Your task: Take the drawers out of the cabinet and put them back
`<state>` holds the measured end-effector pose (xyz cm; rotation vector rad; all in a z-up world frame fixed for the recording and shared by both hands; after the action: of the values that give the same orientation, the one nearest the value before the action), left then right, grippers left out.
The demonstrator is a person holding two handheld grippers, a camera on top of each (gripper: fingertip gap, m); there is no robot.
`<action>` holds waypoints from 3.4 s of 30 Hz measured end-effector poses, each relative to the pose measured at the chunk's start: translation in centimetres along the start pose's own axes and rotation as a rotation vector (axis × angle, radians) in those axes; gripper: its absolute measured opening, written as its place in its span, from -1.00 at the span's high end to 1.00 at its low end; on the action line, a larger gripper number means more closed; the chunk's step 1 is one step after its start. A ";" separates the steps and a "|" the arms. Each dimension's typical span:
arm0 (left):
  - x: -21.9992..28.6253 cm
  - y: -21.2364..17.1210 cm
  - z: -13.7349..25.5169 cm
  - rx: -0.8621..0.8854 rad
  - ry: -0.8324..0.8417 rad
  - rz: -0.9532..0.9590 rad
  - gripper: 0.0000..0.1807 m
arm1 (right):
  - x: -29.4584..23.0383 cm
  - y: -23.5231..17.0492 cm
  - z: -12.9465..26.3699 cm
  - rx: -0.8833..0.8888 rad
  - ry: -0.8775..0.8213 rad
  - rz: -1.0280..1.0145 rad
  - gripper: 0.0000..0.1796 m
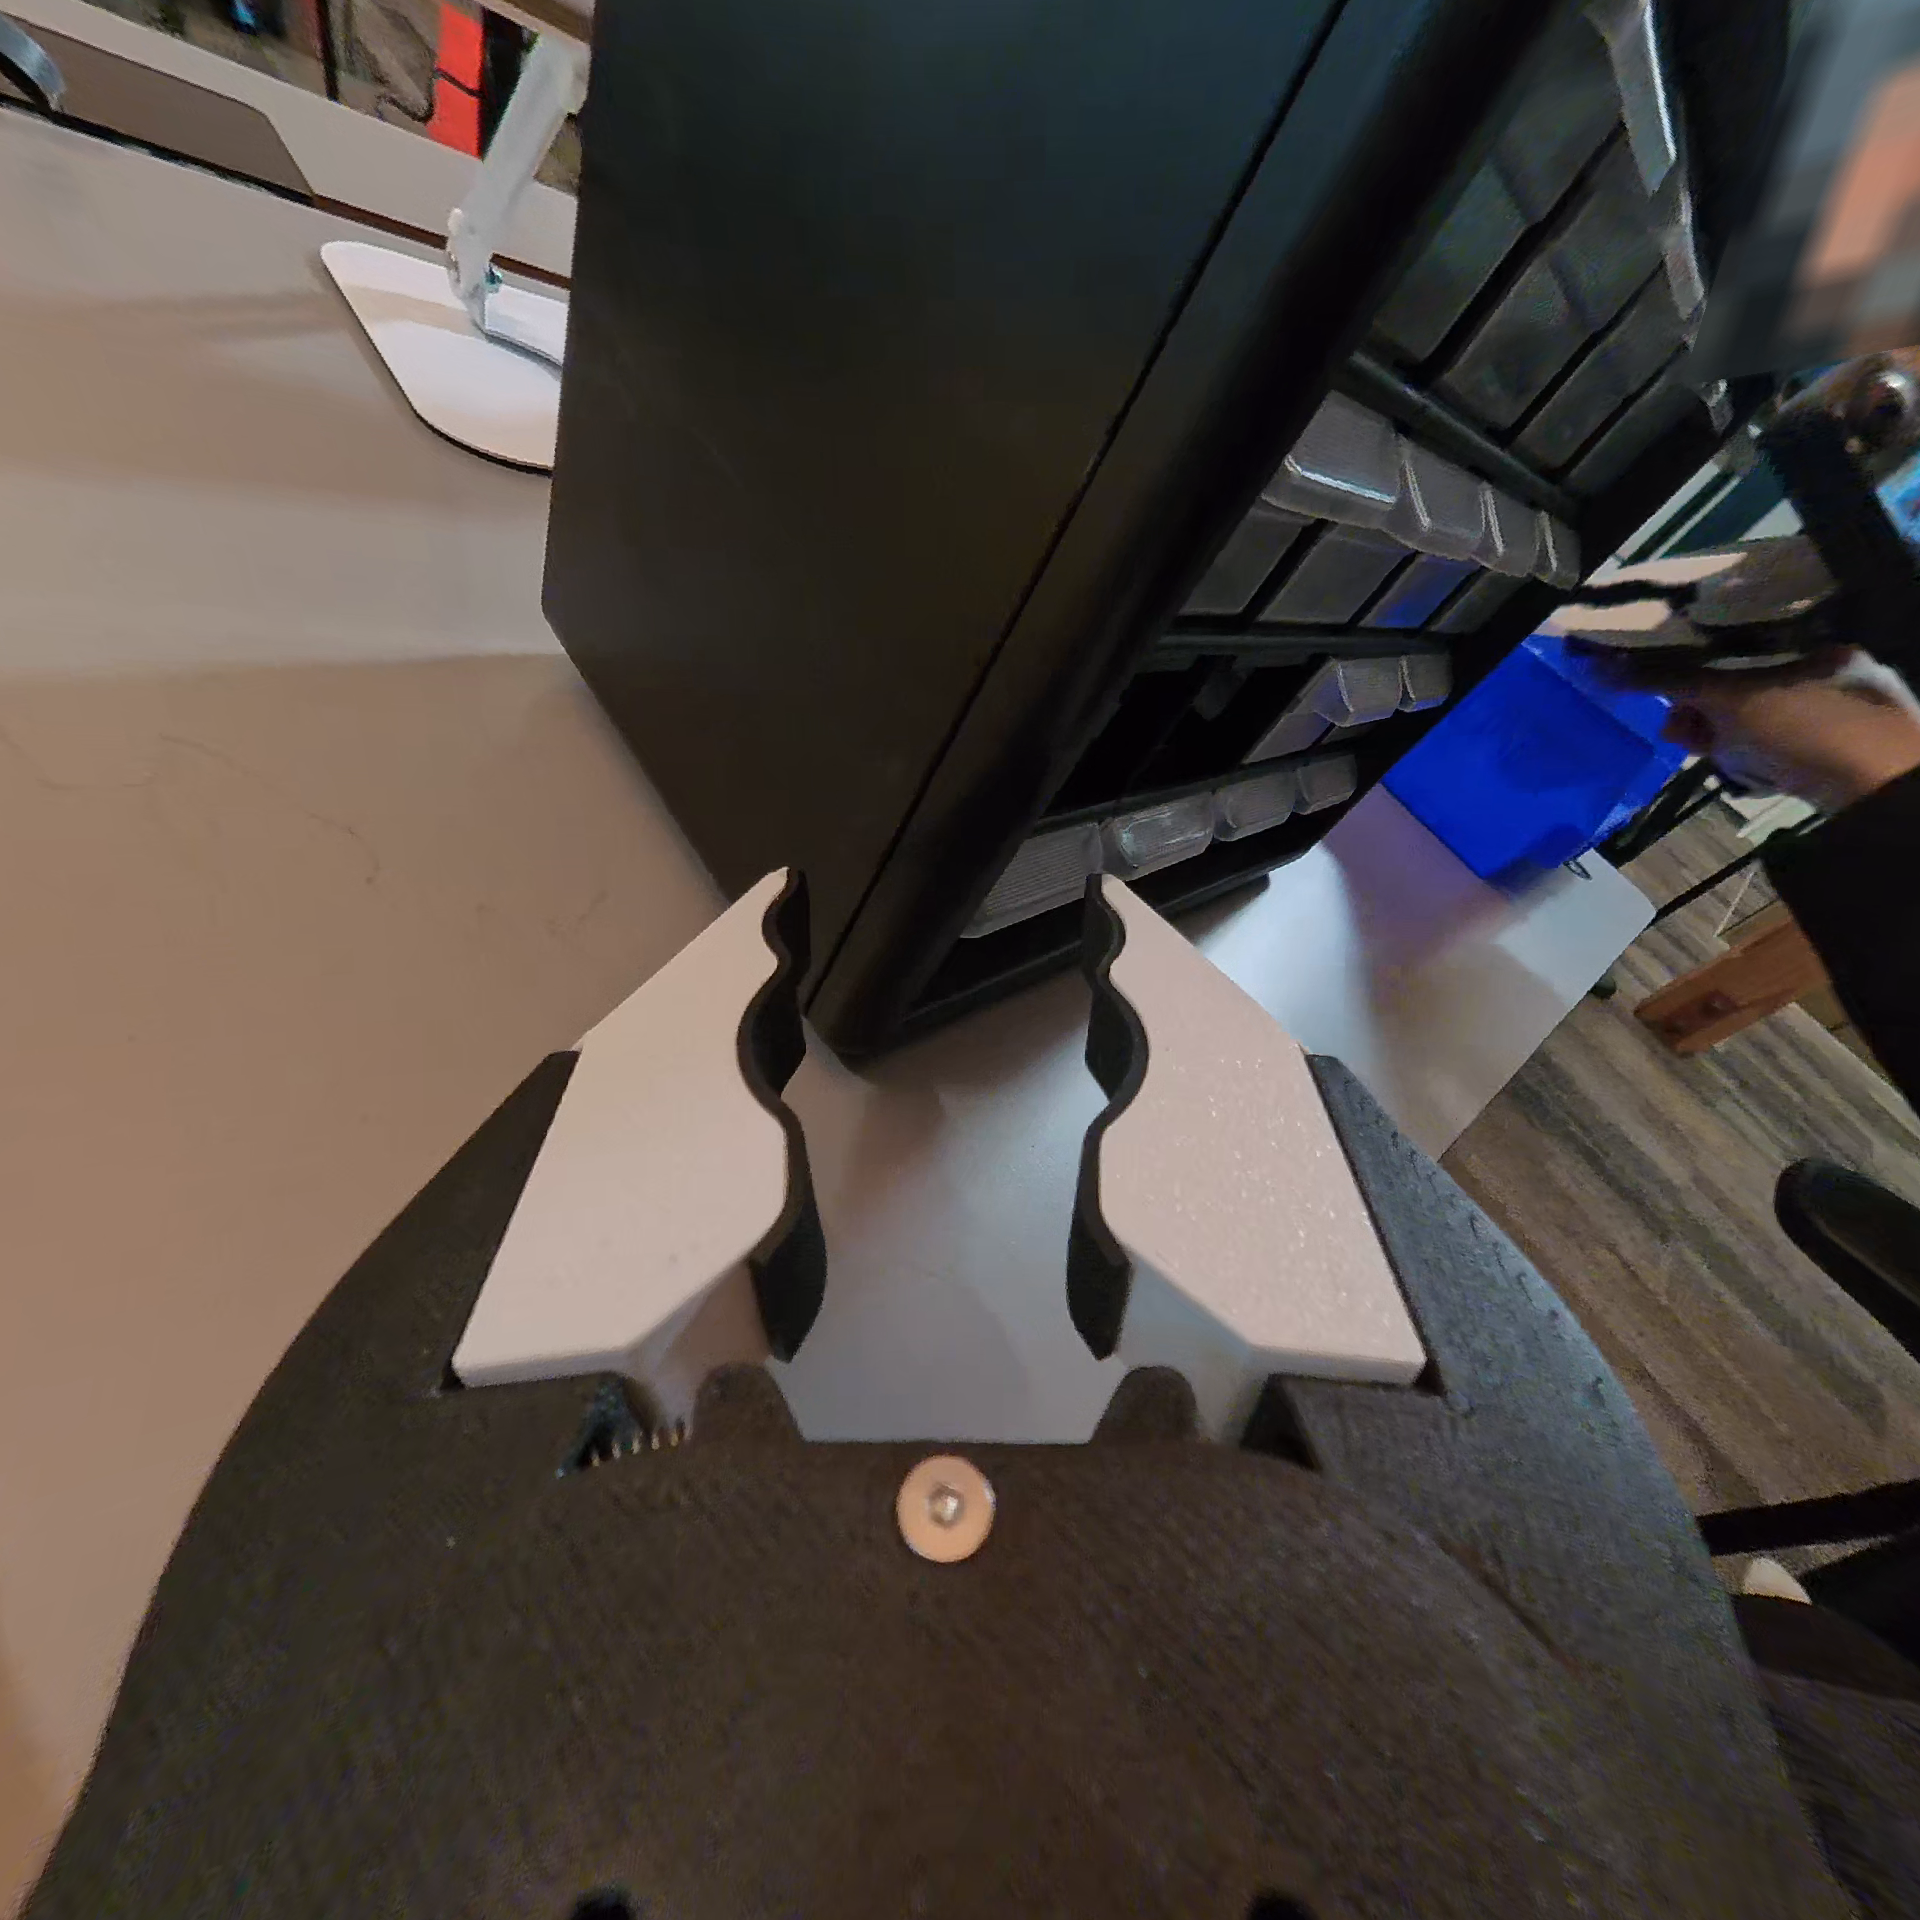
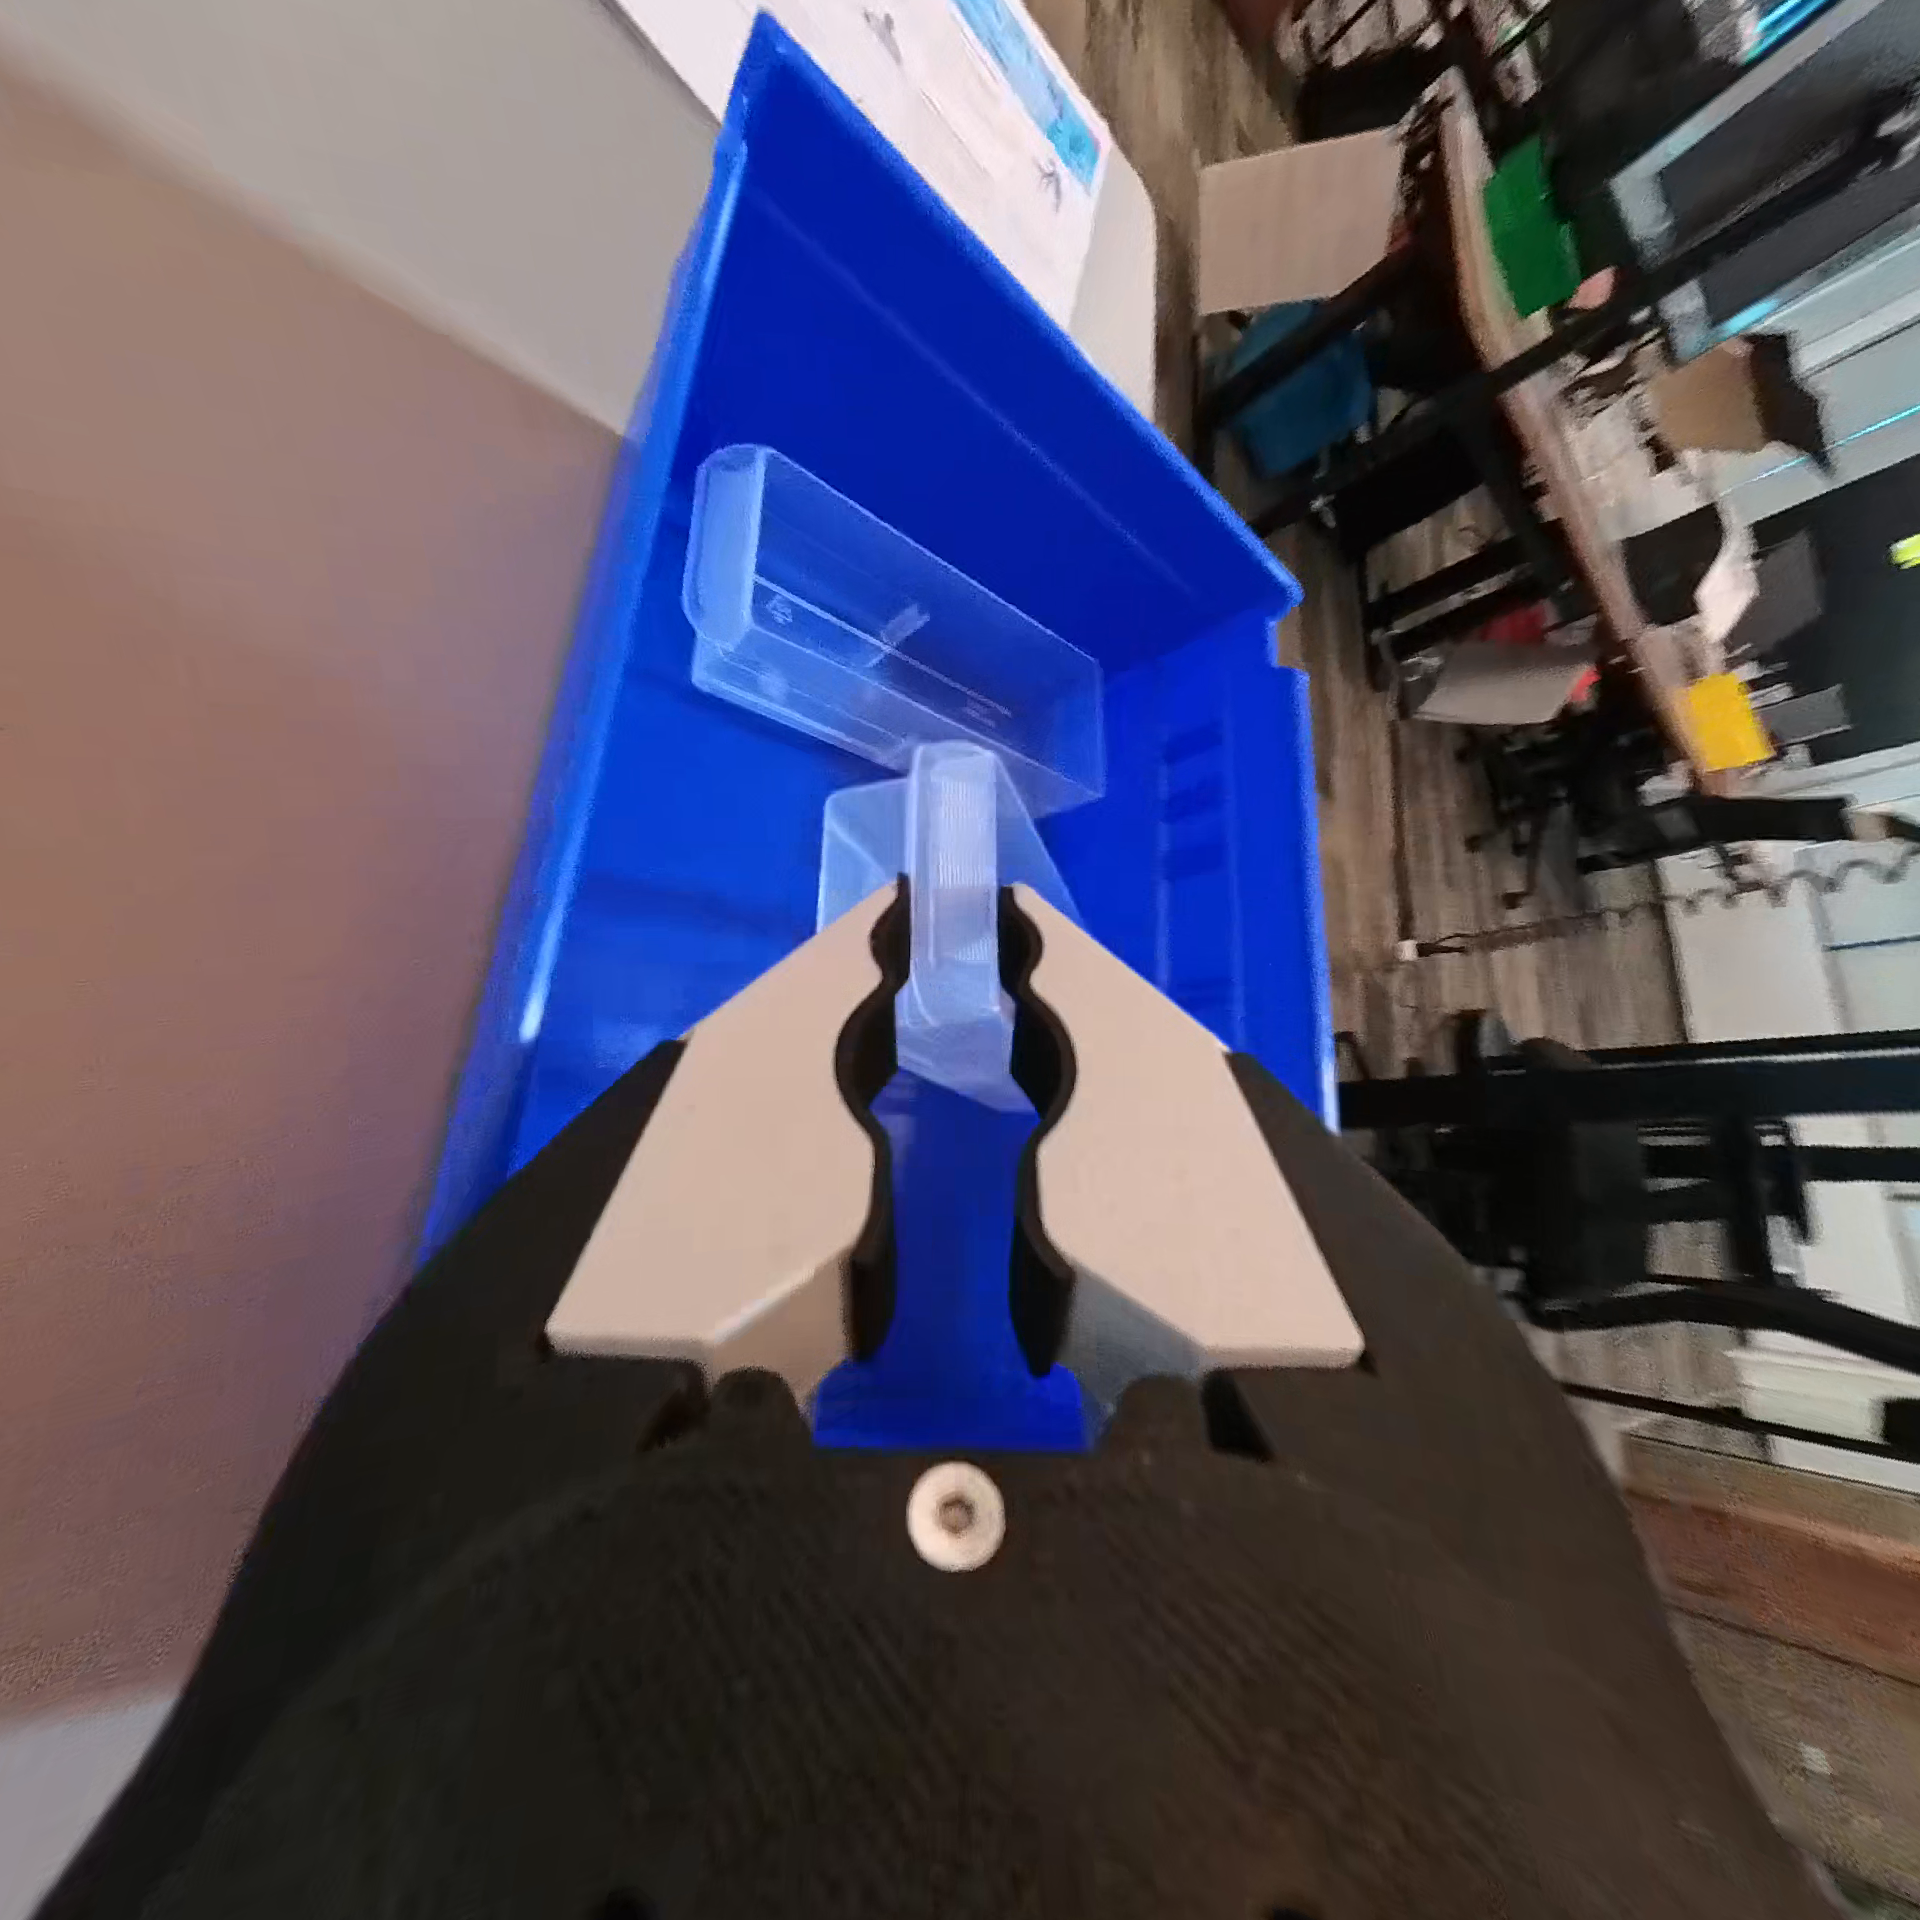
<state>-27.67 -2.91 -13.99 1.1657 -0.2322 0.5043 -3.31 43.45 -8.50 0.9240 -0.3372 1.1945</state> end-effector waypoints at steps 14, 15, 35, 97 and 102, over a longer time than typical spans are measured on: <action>-0.4 0.0 0.0 -0.005 -0.027 0.055 0.44 | -0.6 2.2 -3.3 0.011 0.349 -0.296 0.45; -0.5 0.0 0.0 -0.001 -0.027 0.064 0.44 | -0.1 1.9 -2.9 0.046 0.336 -0.336 0.43; -0.7 -0.4 -0.3 -0.012 -0.046 0.121 0.44 | -0.7 -4.6 -6.9 -0.310 0.412 -0.142 0.51; 0.5 -0.8 -0.6 -0.043 -0.025 0.012 0.45 | -25.1 4.2 18.6 0.855 -0.325 0.619 0.89; 0.5 -0.8 -0.7 -0.043 -0.013 0.008 0.45 | -24.9 2.6 19.5 0.835 -0.242 0.580 0.74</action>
<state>-26.86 -2.38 -14.68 1.1273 -0.2577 0.4966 -10.39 12.77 -12.20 1.7826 -0.3075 1.8119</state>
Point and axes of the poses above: each gripper's, where its closed fingertips meet, z back along the fingers, y out of its top, x = y × z across the jaws, the point moved 7 cm from there along z, back along the fingers, and after that the axes turned 11 degrees about -x, right-handed, at the moved point
